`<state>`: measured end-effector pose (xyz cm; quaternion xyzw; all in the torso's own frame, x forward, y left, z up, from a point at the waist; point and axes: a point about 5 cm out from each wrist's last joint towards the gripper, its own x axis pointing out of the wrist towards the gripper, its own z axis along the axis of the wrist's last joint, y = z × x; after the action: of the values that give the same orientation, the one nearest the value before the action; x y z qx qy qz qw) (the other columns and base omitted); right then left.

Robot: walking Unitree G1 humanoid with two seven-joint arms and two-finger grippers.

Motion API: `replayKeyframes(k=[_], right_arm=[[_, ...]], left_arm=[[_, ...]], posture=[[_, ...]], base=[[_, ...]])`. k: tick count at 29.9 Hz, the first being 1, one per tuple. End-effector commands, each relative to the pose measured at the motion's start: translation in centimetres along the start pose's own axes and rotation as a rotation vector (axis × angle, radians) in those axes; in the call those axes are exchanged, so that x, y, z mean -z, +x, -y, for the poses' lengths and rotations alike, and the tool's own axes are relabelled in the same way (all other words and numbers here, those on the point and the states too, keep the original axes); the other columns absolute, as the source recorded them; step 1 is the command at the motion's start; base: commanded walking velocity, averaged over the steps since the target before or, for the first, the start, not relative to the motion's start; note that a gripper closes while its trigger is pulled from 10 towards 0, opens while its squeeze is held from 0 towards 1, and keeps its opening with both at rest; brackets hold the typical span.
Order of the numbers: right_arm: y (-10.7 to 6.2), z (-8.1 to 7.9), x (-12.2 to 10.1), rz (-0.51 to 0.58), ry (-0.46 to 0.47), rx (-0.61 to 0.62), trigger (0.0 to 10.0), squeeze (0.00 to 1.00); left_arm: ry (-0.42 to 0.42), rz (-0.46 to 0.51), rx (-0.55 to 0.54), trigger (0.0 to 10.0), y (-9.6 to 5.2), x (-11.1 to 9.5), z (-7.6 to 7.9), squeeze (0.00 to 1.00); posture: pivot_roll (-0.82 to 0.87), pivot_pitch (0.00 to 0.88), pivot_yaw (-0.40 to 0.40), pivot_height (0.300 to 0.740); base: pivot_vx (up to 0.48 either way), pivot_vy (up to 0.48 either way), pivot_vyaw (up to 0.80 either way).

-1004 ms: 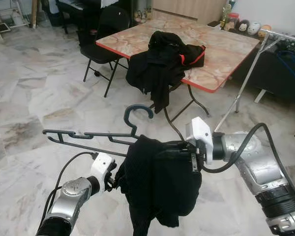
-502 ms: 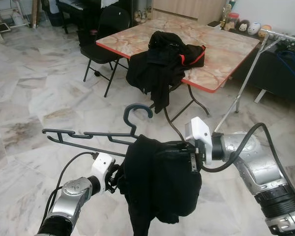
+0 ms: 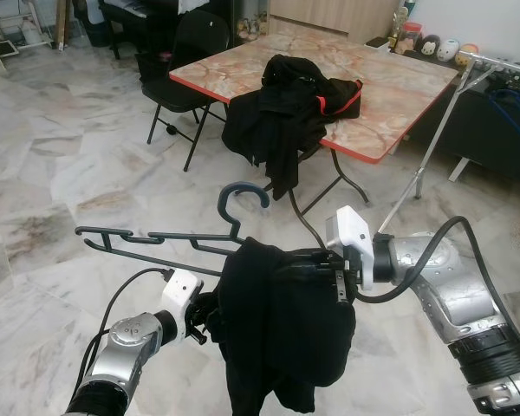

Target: Hang hanger

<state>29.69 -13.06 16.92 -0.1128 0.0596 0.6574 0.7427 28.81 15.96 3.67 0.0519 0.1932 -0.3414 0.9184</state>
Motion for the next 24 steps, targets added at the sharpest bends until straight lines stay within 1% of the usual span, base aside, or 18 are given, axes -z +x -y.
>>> replayKeyframes(k=[1,4,13,15,17,18,19,21,22,23,24], right_arm=[[0.1,0.1,-1.0,0.016,-0.044,-0.002,10.0,0.00],[0.0,0.1,-0.7,-0.004,-0.047,-0.002,10.0,0.00],[-0.2,0.1,-0.3,-0.022,-0.045,0.011,10.0,0.00],[-0.4,0.4,0.1,-0.070,-0.070,0.036,10.0,0.00],[-0.7,1.1,1.0,-0.167,-0.104,0.095,10.0,0.00],[-1.1,1.6,1.9,-0.252,-0.134,0.141,10.0,0.00],[-1.4,1.9,2.4,-0.300,-0.145,0.178,10.0,0.00],[-1.9,2.4,2.9,-0.355,-0.160,0.222,10.0,0.00],[-2.4,2.5,3.1,-0.368,-0.161,0.244,10.0,0.00],[-2.4,2.5,3.1,-0.368,-0.161,0.244,10.0,0.00],[-2.8,2.6,3.1,-0.364,-0.156,0.257,10.0,0.00]], left_arm=[[-0.006,0.000,0.001,0.0,-0.1,0.3,0.0,0.00],[-0.003,-0.007,0.001,0.0,-0.1,0.4,0.0,0.00],[-0.007,-0.019,-0.002,0.0,-0.2,0.8,-0.2,0.00],[-0.004,-0.022,-0.008,0.0,-0.2,0.8,-0.4,0.00],[0.006,-0.031,-0.022,0.0,-0.3,0.8,-0.6,0.00],[0.015,-0.039,-0.033,0.0,-0.5,0.8,-0.8,0.00],[0.026,-0.046,-0.048,0.0,-0.6,0.9,-0.9,0.00],[0.042,-0.058,-0.074,0.0,-0.7,0.9,-1.2,0.00],[0.057,-0.076,-0.119,0.0,-0.9,1.1,-1.7,0.00],[0.057,-0.076,-0.119,0.0,-0.9,1.1,-1.7,0.00],[0.069,-0.087,-0.151,0.2,-1.0,1.3,-2.0,0.00]], posture=[[-0.12,0.000,-0.024,0.740],[-0.12,0.000,-0.024,0.740],[-0.12,0.000,-0.023,0.740],[-0.12,0.000,-0.023,0.740],[-0.12,0.000,-0.023,0.740],[-0.12,0.000,-0.023,0.740],[-0.13,0.000,-0.021,0.740],[-0.12,0.000,-0.021,0.740],[-0.12,0.000,-0.021,0.740],[-0.12,0.000,-0.021,0.740],[-0.12,0.000,-0.021,0.740]], base=[[0.000,0.000,0.00],[0.000,0.000,0.00],[0.000,0.000,0.00],[0.000,0.000,0.00],[0.000,0.000,0.00],[0.000,0.000,0.00],[0.000,0.000,0.00],[0.000,0.000,0.00],[0.000,0.000,0.00],[0.000,0.000,0.00],[0.000,0.000,0.00]])
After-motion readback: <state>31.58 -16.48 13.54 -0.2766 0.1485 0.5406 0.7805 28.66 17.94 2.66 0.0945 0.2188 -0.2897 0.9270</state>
